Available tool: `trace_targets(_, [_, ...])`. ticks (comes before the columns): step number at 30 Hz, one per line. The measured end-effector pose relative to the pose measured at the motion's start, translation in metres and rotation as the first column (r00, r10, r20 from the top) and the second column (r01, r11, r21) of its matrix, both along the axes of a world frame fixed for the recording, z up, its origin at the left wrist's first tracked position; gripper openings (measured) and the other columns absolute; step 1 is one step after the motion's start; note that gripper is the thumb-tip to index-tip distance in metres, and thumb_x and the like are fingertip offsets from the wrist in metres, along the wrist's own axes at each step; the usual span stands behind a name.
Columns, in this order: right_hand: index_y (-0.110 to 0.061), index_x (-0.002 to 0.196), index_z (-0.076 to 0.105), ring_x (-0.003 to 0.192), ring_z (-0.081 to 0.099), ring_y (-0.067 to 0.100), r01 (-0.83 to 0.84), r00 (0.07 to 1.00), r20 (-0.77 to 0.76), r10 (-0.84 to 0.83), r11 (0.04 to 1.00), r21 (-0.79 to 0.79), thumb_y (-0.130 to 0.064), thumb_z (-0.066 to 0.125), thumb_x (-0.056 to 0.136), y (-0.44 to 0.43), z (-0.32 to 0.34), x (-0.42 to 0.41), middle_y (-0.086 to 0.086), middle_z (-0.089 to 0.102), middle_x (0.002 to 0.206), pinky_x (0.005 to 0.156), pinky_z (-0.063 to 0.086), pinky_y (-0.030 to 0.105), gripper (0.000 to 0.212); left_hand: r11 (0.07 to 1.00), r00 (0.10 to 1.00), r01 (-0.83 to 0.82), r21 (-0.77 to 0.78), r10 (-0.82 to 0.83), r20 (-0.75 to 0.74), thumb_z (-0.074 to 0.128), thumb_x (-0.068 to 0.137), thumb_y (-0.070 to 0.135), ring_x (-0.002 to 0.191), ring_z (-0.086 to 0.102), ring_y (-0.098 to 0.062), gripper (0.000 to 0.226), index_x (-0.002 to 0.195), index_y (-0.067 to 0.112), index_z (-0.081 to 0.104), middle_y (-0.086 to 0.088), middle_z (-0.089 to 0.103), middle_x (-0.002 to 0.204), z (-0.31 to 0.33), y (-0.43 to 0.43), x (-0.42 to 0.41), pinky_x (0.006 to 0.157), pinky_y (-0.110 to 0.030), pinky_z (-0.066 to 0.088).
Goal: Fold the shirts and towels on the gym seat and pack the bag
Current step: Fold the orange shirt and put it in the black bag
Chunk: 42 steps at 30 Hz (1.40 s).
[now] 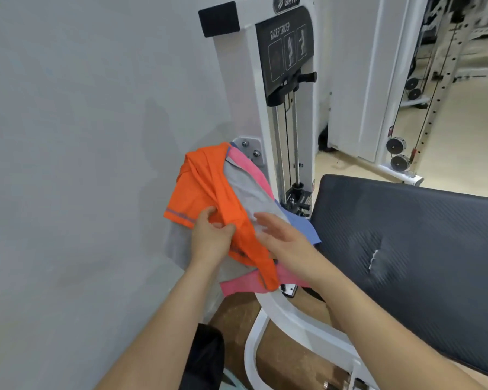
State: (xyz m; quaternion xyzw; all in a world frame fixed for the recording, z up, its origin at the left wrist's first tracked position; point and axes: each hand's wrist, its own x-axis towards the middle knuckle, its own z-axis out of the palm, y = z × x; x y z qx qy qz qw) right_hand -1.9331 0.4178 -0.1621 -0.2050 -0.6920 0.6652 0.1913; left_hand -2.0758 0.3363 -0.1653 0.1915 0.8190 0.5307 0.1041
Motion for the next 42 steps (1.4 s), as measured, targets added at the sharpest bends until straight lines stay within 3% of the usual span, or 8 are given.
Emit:
trace_targets(9, [-0.025, 0.099, 0.062, 0.073, 0.062, 0.016, -0.154, 0.969, 0.171, 0.181, 0.975, -0.162, -0.028, 0.068, 0.086, 0.043, 0.058, -0.123, -0.003, 0.066, 0.080, 0.071, 0.054, 0.033, 0.015, 0.936, 0.925, 0.352, -0.027, -0.352, -0.143, 0.043, 0.083, 0.002, 0.054, 0.045, 0.002, 0.036, 0.062, 0.023, 0.064, 0.014, 0.051, 0.055, 0.043, -0.011, -0.022, 0.058, -0.024, 0.036])
trace_targets(13, [-0.017, 0.078, 0.059, 0.062, 0.052, 0.016, -0.112, 0.982, 0.176, 0.064, 0.954, 0.280, -0.005, 0.055, 0.091, 0.060, 0.082, -0.171, 0.004, 0.057, 0.071, 0.062, 0.044, 0.028, 0.017, 0.993, 0.947, 0.121, -0.004, -0.116, -0.299, 0.048, 0.064, 0.018, 0.091, 0.052, 0.009, 0.049, 0.106, 0.028, 0.070, 0.010, 0.056, 0.097, 0.044, -0.020, -0.056, 0.087, -0.012, 0.041])
trace_targets(19, [-0.013, 0.093, 0.063, 0.066, 0.065, 0.008, -0.104, 0.937, -0.350, 0.008, 0.960, -0.259, 0.002, 0.044, 0.098, 0.080, 0.148, -0.202, -0.003, 0.070, 0.071, 0.070, 0.054, 0.022, 0.025, 0.978, 0.871, 0.116, -0.175, -0.185, -0.455, 0.075, 0.065, 0.024, 0.126, 0.046, -0.020, 0.099, 0.150, 0.024, 0.026, -0.001, 0.046, 0.141, 0.041, -0.012, -0.097, 0.107, -0.037, 0.039])
trace_targets(24, [0.000, 0.115, 0.060, 0.098, 0.063, 0.029, -0.290, 0.840, -0.542, -0.036, 0.814, -0.503, -0.020, 0.042, 0.098, 0.099, 0.177, -0.180, 0.017, 0.065, 0.104, 0.099, 0.047, 0.044, 0.032, 0.994, 0.890, 0.051, 0.101, 0.001, -0.456, 0.077, 0.080, 0.020, 0.109, 0.039, 0.012, 0.096, 0.153, 0.028, 0.014, 0.023, 0.032, 0.138, 0.089, 0.012, -0.110, 0.081, 0.003, 0.035])
trace_targets(27, [0.002, 0.097, 0.065, 0.089, 0.066, 0.031, -0.332, 0.808, -0.585, -0.063, 0.772, -0.542, -0.024, 0.044, 0.086, 0.110, 0.168, -0.143, 0.020, 0.067, 0.094, 0.087, 0.054, 0.043, 0.035, 0.974, 0.847, 0.110, 0.200, 0.013, -0.531, 0.073, 0.084, 0.026, 0.134, 0.038, -0.008, 0.090, 0.149, 0.042, 0.014, 0.014, 0.025, 0.154, 0.113, 0.030, -0.119, 0.105, -0.029, 0.043])
trace_targets(31, [-0.005, 0.072, 0.071, 0.073, 0.068, 0.024, -0.237, 0.821, -0.551, -0.151, 0.788, -0.569, -0.023, 0.044, 0.079, 0.117, 0.145, -0.086, 0.011, 0.067, 0.076, 0.077, 0.058, 0.034, 0.033, 0.919, 0.831, 0.305, 0.250, -0.128, -0.542, 0.057, 0.093, 0.006, 0.102, 0.059, 0.001, 0.031, 0.110, 0.032, 0.062, 0.008, 0.066, 0.116, 0.125, 0.057, -0.096, 0.083, -0.010, 0.044])
trace_targets(39, [0.001, 0.078, 0.075, 0.084, 0.072, 0.028, -0.247, 0.785, -0.591, -0.188, 0.780, -0.575, -0.015, 0.064, 0.063, 0.124, 0.112, 0.033, 0.019, 0.073, 0.084, 0.079, 0.058, 0.037, 0.025, 0.679, 0.502, 0.722, -0.134, -0.647, -0.573, 0.057, 0.082, 0.016, 0.103, 0.057, 0.003, 0.034, 0.114, 0.028, 0.064, 0.020, 0.063, 0.108, 0.070, 0.104, 0.000, 0.090, -0.012, 0.041])
trace_targets(42, [-0.002, 0.081, 0.076, 0.086, 0.071, 0.027, -0.085, 0.867, -0.445, -0.225, 0.812, -0.577, -0.019, 0.088, 0.041, 0.131, 0.091, 0.085, 0.016, 0.073, 0.086, 0.085, 0.057, 0.042, 0.045, 0.620, 0.612, 0.780, 0.082, -0.730, -0.303, 0.053, 0.091, 0.016, 0.075, 0.059, 0.001, 0.016, 0.088, 0.027, 0.064, 0.019, 0.066, 0.077, 0.047, 0.113, 0.031, 0.073, -0.017, 0.046])
